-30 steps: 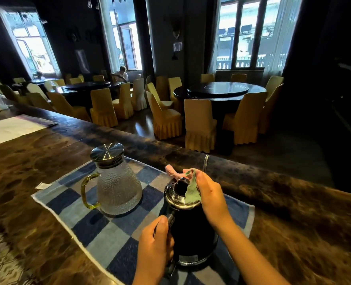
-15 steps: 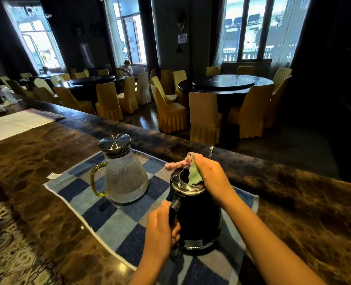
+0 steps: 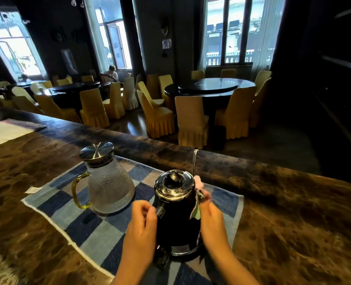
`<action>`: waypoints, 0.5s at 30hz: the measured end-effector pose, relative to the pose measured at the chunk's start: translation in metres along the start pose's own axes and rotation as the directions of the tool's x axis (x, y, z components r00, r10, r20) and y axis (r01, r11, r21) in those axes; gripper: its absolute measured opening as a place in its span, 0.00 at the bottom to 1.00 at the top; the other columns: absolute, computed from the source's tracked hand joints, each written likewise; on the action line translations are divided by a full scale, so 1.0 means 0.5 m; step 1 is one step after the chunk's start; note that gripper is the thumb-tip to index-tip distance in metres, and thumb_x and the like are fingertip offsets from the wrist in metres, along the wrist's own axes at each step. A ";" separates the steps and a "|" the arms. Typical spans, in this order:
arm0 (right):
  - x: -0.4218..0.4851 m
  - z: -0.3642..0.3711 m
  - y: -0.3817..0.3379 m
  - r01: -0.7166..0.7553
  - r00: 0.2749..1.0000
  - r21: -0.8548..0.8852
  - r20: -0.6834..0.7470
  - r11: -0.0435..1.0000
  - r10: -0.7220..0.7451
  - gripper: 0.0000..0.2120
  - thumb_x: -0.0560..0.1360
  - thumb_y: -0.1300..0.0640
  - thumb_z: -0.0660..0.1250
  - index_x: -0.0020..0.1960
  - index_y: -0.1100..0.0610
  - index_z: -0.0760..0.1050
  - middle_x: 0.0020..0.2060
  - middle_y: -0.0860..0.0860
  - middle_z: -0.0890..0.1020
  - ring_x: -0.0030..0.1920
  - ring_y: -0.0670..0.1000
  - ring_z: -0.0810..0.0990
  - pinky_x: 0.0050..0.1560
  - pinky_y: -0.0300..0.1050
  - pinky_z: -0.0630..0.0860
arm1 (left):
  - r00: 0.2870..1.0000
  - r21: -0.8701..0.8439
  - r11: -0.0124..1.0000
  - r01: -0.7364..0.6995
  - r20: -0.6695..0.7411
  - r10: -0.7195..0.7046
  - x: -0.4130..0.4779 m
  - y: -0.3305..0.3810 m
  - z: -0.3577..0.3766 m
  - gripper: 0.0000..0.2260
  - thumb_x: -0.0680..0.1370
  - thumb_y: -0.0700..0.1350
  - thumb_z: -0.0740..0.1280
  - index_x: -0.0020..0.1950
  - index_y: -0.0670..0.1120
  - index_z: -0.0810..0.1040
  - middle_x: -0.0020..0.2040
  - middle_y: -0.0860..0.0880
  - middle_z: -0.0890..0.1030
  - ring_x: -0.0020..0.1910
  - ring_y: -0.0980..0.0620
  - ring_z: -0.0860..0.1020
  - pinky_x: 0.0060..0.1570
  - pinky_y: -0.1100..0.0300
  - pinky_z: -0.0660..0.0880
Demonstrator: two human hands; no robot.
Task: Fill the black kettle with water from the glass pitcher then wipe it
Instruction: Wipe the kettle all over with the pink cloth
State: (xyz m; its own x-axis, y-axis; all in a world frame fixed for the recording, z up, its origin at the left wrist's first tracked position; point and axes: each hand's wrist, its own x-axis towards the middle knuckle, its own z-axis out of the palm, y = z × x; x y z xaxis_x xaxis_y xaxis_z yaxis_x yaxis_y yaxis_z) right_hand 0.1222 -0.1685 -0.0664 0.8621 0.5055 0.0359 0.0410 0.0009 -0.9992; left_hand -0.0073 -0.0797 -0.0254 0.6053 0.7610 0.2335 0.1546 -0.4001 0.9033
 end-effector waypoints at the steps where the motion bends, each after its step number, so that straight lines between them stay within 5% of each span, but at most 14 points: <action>1: 0.016 0.002 0.004 -0.013 0.999 0.009 0.045 1.000 0.013 0.21 0.80 0.41 0.50 0.66 0.46 0.72 0.58 0.40 0.77 0.59 0.41 0.75 0.58 0.34 0.69 | 1.000 0.043 0.999 -0.028 -0.003 0.029 0.007 0.009 -0.005 0.02 0.77 0.52 0.59 0.46 0.58 0.66 0.41 0.52 0.74 0.37 0.59 0.73 0.39 0.60 0.70; 4: 0.077 0.004 0.012 -0.120 0.983 0.058 0.148 0.991 0.110 0.18 0.81 0.43 0.50 0.69 0.41 0.64 0.63 0.42 0.70 0.66 0.43 0.67 0.66 0.39 0.63 | 0.990 0.188 0.975 -0.118 0.094 0.102 0.040 0.041 0.000 0.23 0.69 0.60 0.66 0.59 0.60 0.61 0.57 0.57 0.71 0.56 0.60 0.72 0.55 0.61 0.69; 6: 0.117 -0.004 0.014 -0.200 0.957 0.104 0.233 0.974 0.171 0.15 0.81 0.43 0.53 0.63 0.41 0.73 0.59 0.41 0.74 0.59 0.41 0.73 0.60 0.35 0.69 | 0.975 0.281 0.943 -0.178 0.177 0.132 0.060 0.064 0.010 0.33 0.66 0.62 0.69 0.66 0.56 0.61 0.62 0.57 0.69 0.62 0.58 0.69 0.61 0.59 0.69; 9: 0.159 -0.010 0.012 -0.265 0.919 0.145 0.336 0.953 0.204 0.12 0.80 0.46 0.57 0.51 0.42 0.80 0.52 0.41 0.80 0.51 0.37 0.78 0.51 0.31 0.74 | 0.956 0.379 0.886 -0.268 0.219 0.195 0.074 0.069 0.013 0.36 0.66 0.59 0.73 0.70 0.57 0.60 0.66 0.57 0.67 0.65 0.57 0.69 0.60 0.62 0.68; 12: 0.183 -0.005 0.012 -0.253 0.918 0.010 0.318 0.967 0.237 0.15 0.81 0.48 0.57 0.58 0.54 0.78 0.44 0.46 0.81 0.38 0.36 0.80 0.34 0.27 0.74 | 0.951 0.388 0.873 -0.295 0.211 0.227 0.072 0.061 0.010 0.36 0.67 0.57 0.73 0.70 0.59 0.59 0.64 0.60 0.66 0.65 0.57 0.69 0.57 0.64 0.67; 15: 0.205 0.005 0.003 -0.255 0.920 0.067 0.324 0.965 0.221 0.14 0.81 0.49 0.58 0.60 0.51 0.76 0.49 0.46 0.82 0.47 0.41 0.80 0.42 0.30 0.75 | 0.947 0.395 0.865 -0.308 0.210 0.242 0.072 0.061 0.010 0.36 0.68 0.57 0.73 0.71 0.59 0.58 0.61 0.63 0.63 0.66 0.58 0.68 0.58 0.64 0.68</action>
State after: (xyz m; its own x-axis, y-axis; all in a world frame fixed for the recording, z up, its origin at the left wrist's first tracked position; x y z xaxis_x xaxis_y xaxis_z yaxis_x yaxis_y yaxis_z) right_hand 0.2094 -0.1144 -0.0644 0.6388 0.7446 -0.1938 -0.2143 -0.0698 -0.9743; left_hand 0.0231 -0.0674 0.0089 0.7748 0.5169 0.3640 0.2554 -0.7826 0.5678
